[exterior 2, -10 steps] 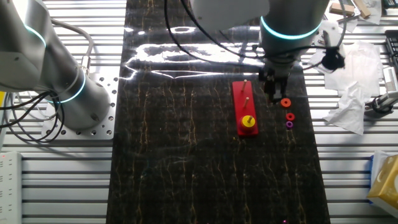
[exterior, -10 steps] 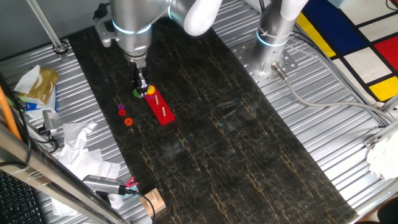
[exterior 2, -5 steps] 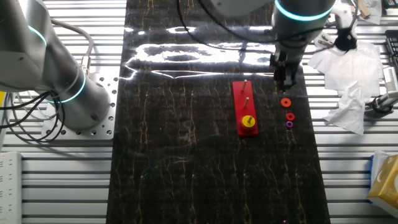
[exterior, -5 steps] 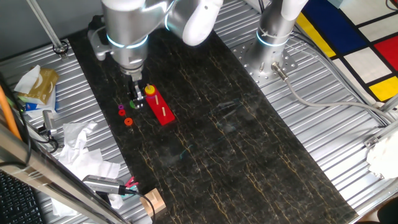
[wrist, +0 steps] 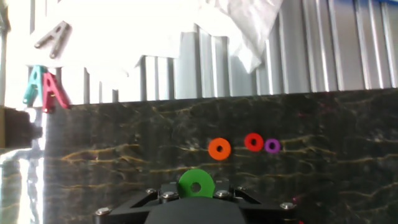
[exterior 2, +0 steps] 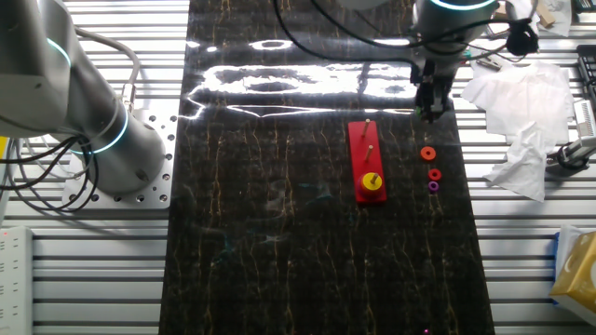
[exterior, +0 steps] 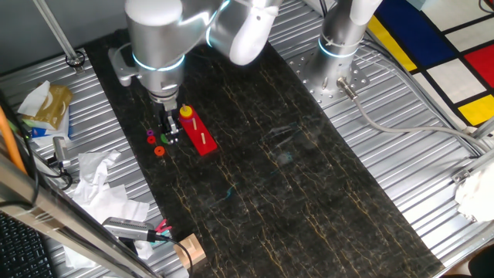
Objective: Take out one Hanoi block and throw it aside
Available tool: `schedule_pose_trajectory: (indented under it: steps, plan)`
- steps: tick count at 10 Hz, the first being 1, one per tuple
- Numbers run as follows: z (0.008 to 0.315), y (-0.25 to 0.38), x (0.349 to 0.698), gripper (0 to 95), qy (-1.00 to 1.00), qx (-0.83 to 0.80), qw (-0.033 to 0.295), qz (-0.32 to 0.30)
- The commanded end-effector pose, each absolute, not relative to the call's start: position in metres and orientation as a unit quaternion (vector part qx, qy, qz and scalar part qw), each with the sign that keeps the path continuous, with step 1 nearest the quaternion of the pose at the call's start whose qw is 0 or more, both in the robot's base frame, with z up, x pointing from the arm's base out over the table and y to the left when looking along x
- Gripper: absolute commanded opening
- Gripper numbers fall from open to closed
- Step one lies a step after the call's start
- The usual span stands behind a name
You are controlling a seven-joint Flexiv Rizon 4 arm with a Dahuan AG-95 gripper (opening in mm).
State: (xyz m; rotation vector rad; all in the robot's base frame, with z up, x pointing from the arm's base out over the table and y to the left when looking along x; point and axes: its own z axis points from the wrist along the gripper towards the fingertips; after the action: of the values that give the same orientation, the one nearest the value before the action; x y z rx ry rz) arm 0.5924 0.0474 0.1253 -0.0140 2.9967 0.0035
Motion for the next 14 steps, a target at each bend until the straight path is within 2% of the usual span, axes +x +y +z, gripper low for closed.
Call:
schedule_pose_trajectory:
  steps: [1, 8, 14]
  plan:
    - [0.12, 0.049, 0.598, 0.0, 0.997, -0.013, 0.071, -0.001]
    - [0.107, 0.063, 0.62, 0.0, 0.997, -0.039, 0.063, -0.003]
    - [0.095, 0.063, 0.62, 0.0, 0.997, -0.05, 0.065, -0.001]
